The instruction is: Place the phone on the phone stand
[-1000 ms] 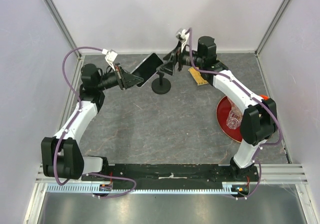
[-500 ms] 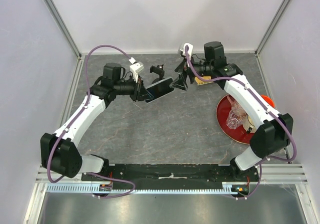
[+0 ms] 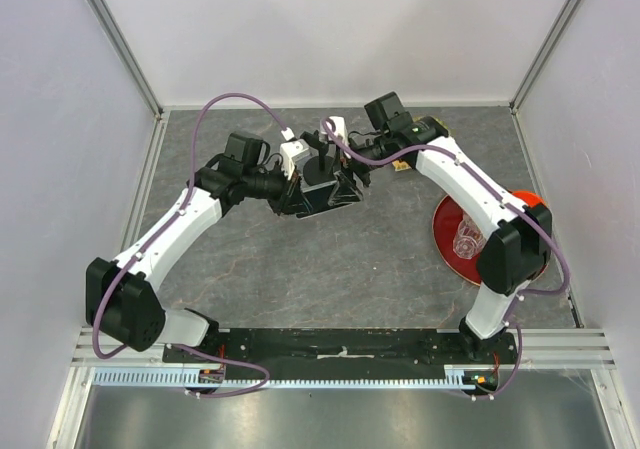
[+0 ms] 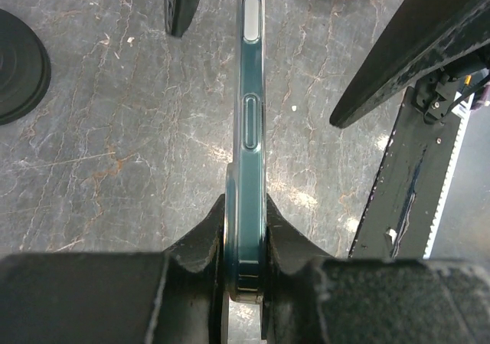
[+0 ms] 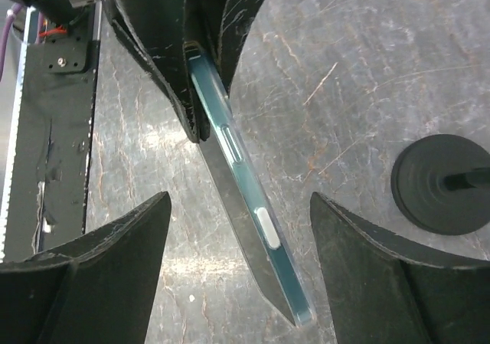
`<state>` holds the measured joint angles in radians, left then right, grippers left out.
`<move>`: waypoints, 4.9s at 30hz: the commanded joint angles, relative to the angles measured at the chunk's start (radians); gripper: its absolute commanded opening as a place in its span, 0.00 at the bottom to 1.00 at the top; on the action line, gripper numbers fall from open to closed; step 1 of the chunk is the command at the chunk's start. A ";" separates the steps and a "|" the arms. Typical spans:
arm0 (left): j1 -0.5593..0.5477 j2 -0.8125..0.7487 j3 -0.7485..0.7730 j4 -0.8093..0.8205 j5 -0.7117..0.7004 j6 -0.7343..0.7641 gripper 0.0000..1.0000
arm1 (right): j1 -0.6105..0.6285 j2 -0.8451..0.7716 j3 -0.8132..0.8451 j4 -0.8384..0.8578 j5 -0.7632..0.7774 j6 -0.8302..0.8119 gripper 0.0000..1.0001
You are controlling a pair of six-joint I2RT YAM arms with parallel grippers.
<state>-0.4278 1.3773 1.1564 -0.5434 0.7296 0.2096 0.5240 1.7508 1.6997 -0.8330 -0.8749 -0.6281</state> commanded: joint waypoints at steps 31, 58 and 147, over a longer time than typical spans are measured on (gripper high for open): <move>0.420 -0.382 -0.316 0.878 0.091 -0.590 0.69 | -0.005 -0.091 -0.150 0.937 0.181 0.753 0.00; 0.348 -0.040 -0.437 1.715 0.310 -1.230 0.78 | 0.088 -0.149 -0.598 1.996 0.609 1.696 0.00; 0.184 -0.075 -0.233 1.002 0.499 -0.699 0.02 | -0.110 -0.060 -0.114 0.980 -0.338 0.970 0.34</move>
<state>-0.2432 1.3472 0.8677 0.4648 1.2339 -0.5621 0.4255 1.7138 1.5936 0.1322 -1.1599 0.3687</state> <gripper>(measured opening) 0.144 0.363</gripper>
